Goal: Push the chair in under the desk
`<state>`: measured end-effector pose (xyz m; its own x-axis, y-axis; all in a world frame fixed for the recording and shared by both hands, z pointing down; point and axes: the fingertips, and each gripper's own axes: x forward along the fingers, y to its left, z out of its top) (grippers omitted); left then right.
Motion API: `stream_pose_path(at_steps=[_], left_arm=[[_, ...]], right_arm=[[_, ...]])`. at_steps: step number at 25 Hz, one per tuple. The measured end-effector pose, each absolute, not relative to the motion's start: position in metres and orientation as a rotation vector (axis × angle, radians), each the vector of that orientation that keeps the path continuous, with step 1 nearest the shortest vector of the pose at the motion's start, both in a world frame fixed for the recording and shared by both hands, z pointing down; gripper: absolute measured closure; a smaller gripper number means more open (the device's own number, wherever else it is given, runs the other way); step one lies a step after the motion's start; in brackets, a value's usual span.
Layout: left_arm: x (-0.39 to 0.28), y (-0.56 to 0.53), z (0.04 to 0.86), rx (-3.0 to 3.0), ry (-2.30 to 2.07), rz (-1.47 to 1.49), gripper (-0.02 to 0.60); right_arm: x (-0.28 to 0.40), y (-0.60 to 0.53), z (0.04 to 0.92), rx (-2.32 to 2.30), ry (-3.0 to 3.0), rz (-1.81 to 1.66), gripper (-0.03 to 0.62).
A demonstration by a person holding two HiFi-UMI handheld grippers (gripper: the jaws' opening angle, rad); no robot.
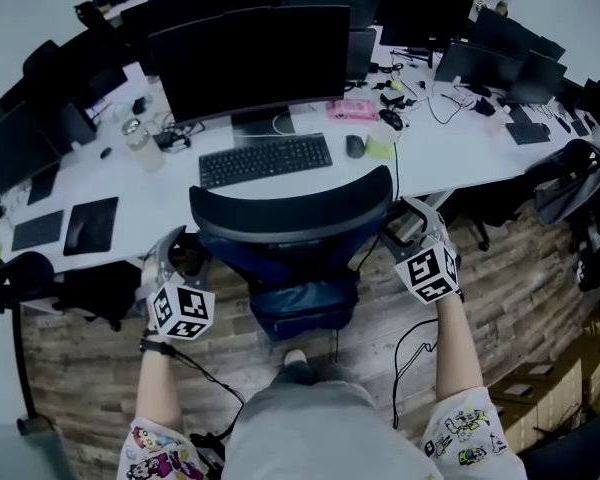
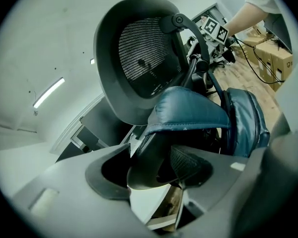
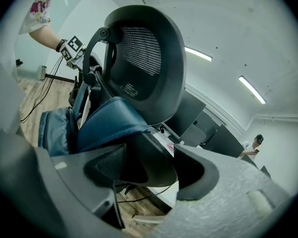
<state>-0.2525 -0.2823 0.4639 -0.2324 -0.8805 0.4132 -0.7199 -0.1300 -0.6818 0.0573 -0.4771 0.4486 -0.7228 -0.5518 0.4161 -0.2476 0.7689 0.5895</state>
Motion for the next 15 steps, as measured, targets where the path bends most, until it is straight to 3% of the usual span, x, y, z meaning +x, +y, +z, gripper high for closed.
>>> stream_pose_path(at_steps=[15], left_arm=[[-0.235,-0.301,0.464,-1.753,2.053,-1.355,0.319]], right_arm=[[0.061,-0.519,0.448,0.524,-2.385,-0.748,0.301]])
